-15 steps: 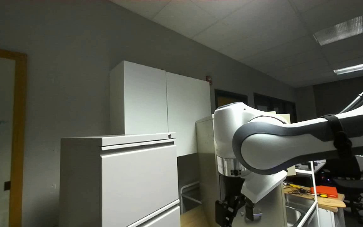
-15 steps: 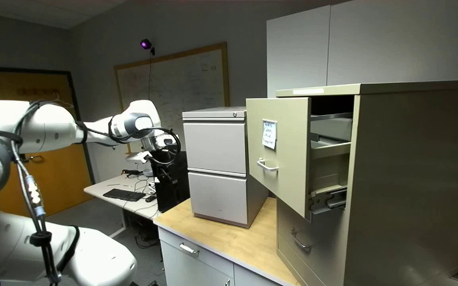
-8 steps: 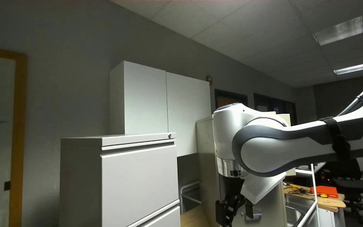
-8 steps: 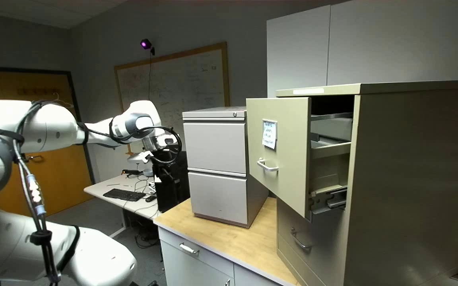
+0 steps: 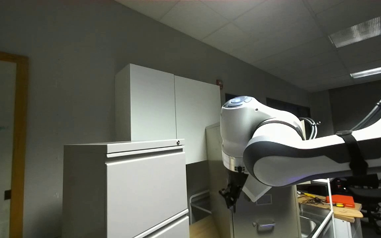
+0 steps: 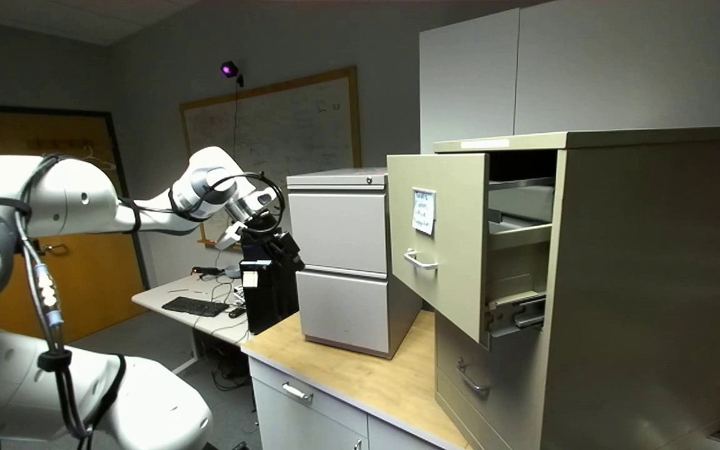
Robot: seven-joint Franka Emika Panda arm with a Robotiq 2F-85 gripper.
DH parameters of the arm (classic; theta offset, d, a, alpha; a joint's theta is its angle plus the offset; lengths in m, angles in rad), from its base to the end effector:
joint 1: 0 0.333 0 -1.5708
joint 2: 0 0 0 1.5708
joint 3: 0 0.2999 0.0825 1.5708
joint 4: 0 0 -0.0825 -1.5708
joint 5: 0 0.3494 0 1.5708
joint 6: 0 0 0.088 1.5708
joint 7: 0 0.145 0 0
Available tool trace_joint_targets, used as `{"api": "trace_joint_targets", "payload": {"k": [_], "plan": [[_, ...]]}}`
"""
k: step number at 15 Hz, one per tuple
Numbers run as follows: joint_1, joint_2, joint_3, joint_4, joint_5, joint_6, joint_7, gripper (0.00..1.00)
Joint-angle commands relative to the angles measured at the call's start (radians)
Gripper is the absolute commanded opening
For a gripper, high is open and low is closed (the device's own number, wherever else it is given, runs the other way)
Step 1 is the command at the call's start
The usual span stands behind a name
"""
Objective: Push the open upper drawer closed
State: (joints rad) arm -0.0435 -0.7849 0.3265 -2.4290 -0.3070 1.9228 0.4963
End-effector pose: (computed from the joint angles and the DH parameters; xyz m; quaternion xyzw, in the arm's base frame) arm 0.3224 0.0789 0.5428 0.9533 -0.0976 0.1999 0.2044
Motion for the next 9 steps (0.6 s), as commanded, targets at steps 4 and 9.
{"api": "trace_joint_targets", "payload": {"k": [4, 9], "plan": [[-0.108, -0.046, 0.014, 0.042, -0.228, 0.1, 0.109, 0.13], [-0.172, -0.075, -0.029, 0.045, -0.34, 0.162, 0.151, 0.0]]}}
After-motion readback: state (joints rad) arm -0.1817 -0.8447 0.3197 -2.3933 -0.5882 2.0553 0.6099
